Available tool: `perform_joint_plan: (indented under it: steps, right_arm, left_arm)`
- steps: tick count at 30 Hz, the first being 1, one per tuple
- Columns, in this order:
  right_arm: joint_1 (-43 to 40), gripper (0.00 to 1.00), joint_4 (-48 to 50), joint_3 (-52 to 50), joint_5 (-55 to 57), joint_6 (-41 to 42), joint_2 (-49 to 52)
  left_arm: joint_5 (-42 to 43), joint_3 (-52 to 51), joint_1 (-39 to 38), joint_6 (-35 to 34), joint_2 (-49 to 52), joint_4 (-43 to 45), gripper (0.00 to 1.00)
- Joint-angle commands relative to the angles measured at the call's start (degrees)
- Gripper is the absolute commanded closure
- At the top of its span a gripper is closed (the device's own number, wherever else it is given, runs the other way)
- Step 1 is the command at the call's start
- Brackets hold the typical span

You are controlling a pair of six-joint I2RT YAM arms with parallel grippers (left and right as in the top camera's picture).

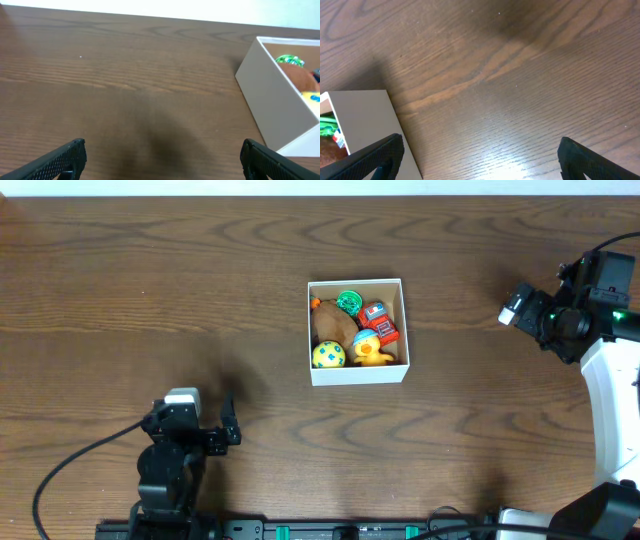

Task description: Pack container

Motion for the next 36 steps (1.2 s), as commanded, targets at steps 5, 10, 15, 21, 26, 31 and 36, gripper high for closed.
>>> perform_joint_plan:
  steps: [5,10,15,21,26,31,36]
  right_arm:
    - [-0.4,0.01,-0.1,0.3,0.0,0.6,0.3]
    - [-0.4,0.01,-0.1,0.3,0.0,0.6,0.3]
    - [-0.4,0.01,-0.1,0.3,0.0,0.6,0.3]
    - [-0.4,0.01,-0.1,0.3,0.0,0.6,0.3]
    - [-0.4,0.01,-0.1,0.3,0.0,0.6,0.3]
    - [-0.4,0.01,-0.1,0.3,0.0,0.6,0.3]
    - [-0.4,0.01,-0.1,0.3,0.0,0.6,0.3]
  left_arm:
    - [0.6,-4.2,0.3,1.0,-7.5,0.7,0.02]
    - [0.6,-5.9,0.3,1.0,-8.0,0.8,0.02]
    - [0.6,-6.8,0.3,1.0,-8.0,0.7,0.02]
    - [0.6,-6.8,0.3,1.0,-7.8,0.7,0.02]
    - [0.6,-6.8,0.3,1.0,-7.8,0.7,0.02]
    - [0.6,-6.8,0.3,1.0,-7.8,0.7,0.02]
    - [0.6,-6.8,0.3,1.0,-7.8,0.7,0.02]
